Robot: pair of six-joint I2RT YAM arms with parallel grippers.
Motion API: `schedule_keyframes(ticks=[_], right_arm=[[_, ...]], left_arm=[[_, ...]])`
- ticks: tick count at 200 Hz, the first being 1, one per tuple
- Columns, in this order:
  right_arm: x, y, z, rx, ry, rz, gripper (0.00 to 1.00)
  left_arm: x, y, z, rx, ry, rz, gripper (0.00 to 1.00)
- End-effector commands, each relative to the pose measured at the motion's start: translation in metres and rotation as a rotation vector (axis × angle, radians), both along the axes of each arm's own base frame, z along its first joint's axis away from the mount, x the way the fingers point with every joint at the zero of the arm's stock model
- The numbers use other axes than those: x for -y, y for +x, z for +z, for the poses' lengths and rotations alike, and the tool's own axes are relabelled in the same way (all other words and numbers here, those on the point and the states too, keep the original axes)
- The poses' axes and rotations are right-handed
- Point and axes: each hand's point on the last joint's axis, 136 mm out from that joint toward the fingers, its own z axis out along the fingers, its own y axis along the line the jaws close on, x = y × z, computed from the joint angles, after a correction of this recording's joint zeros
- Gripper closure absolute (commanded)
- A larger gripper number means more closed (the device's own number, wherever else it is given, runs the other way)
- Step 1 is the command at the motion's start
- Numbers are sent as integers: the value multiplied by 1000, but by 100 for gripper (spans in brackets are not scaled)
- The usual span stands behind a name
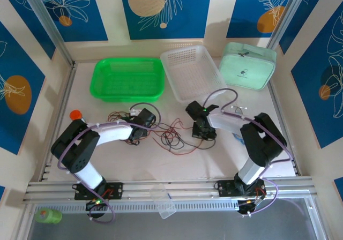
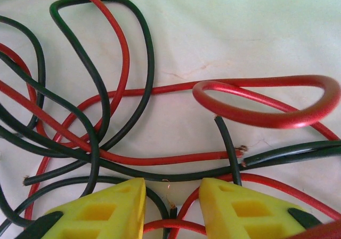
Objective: Untangle the cables
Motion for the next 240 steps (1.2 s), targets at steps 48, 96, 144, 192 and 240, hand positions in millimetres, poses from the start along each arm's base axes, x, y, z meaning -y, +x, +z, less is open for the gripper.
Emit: schedule_keyframes(ticks=[48,96,144,192,240], right_arm=[[46,-25,19,-28,-76,-114,84],[-10,-16,65,94,30,82,51],[-74,-23,54,28,147,172,41],[-119,-27,28,-36,143,231,40],[-130,-27,2,-59,105,219,41]], left_arm=[[-33,-35,-35,-176,70,21,67],[-25,-31,-20,-141,25,-11,67],[-23,-32,-18,-129,-2,-18,67],[-25,-38,-24,-144,-4,-12,67],[-29,-46,-32,-162,-9,-2,68]])
